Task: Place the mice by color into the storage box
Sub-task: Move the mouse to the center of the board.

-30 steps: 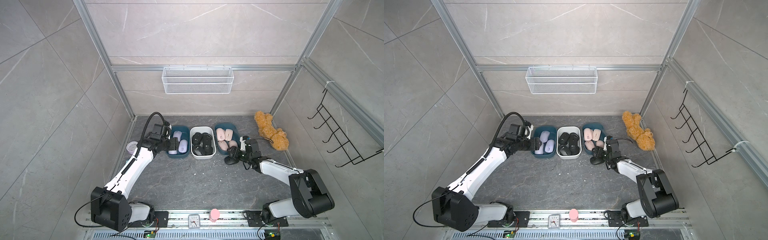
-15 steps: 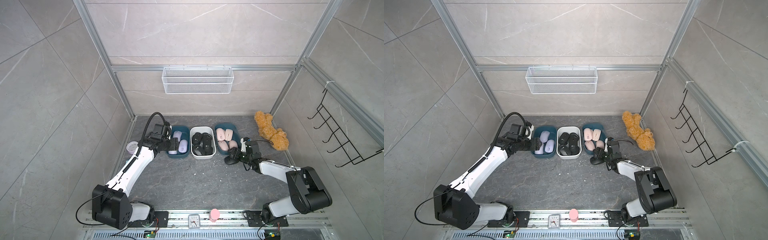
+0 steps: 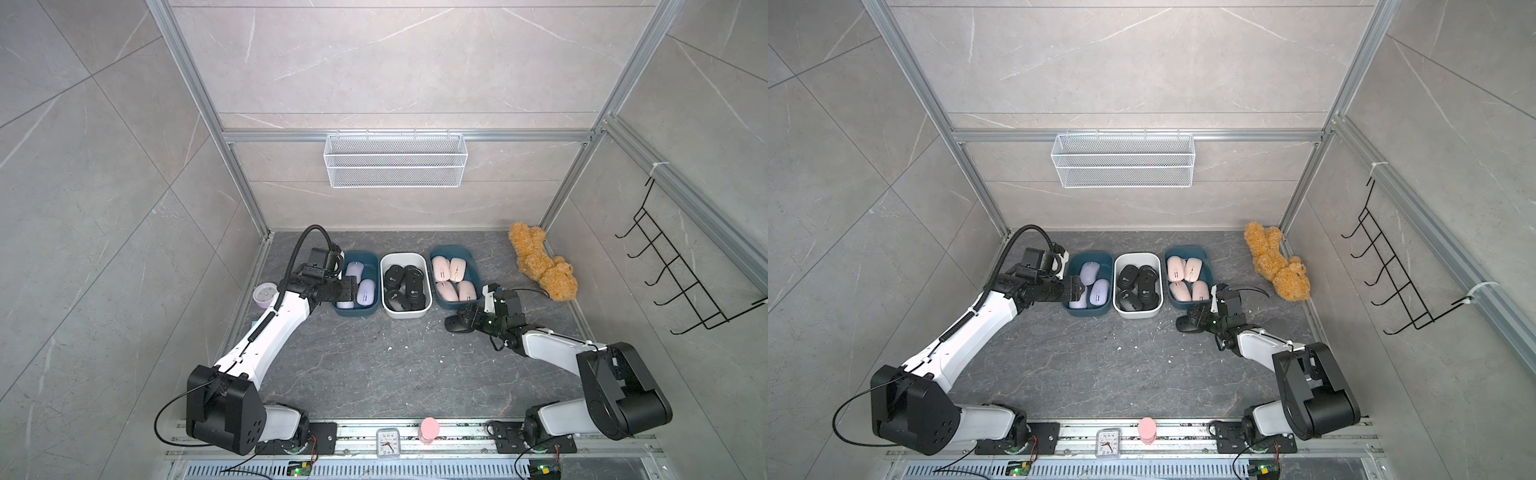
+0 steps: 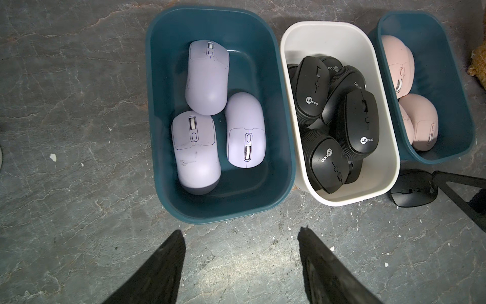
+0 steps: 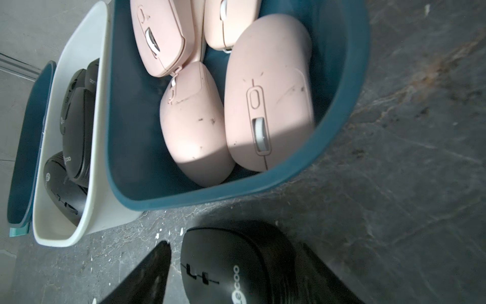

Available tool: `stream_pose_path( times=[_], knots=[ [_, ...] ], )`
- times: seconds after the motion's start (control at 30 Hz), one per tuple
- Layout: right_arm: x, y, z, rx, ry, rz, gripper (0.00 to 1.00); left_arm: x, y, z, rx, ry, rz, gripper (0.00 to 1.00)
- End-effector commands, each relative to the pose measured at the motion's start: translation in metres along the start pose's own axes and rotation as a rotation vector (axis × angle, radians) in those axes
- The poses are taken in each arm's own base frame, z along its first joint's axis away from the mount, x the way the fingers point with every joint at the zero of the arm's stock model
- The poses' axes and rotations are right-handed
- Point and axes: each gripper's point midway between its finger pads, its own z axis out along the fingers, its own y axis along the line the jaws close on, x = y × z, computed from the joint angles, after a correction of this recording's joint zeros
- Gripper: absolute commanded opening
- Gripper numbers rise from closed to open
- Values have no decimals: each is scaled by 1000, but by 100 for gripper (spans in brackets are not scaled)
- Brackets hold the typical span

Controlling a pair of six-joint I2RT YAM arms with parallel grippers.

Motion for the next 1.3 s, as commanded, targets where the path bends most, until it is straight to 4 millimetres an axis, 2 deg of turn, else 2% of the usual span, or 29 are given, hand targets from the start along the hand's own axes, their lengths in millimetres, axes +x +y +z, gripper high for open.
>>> stream_pose_path(
  times=[0.0, 0.33, 0.5, 0.7, 0.83, 0.93, 1.07, 1.27],
  knots=[
    [6, 3, -3, -16, 26, 6, 76, -6, -1, -5, -9, -16, 25, 71],
    [39, 0, 2, -72, 89, 70, 72, -5, -2, -5, -7, -14, 23, 71],
    [63, 4, 1, -71, 141, 68, 71, -5, -1, -4, -6, -12, 22, 71],
    [98, 25, -2, -63, 213, -7, 69, -5, -2, -4, -6, -12, 23, 71],
    [111, 43, -9, -64, 225, -89, 69, -5, -1, -5, -7, -13, 22, 71],
    [108, 48, -16, -38, 223, -162, 70, -5, -1, -5, -9, -14, 21, 71],
    [93, 42, -22, 48, 205, -255, 73, -5, -1, -5, -6, -13, 20, 71],
    [72, 59, -15, 38, 171, -322, 76, -6, 0, -7, -13, -20, 23, 71]
  ],
)
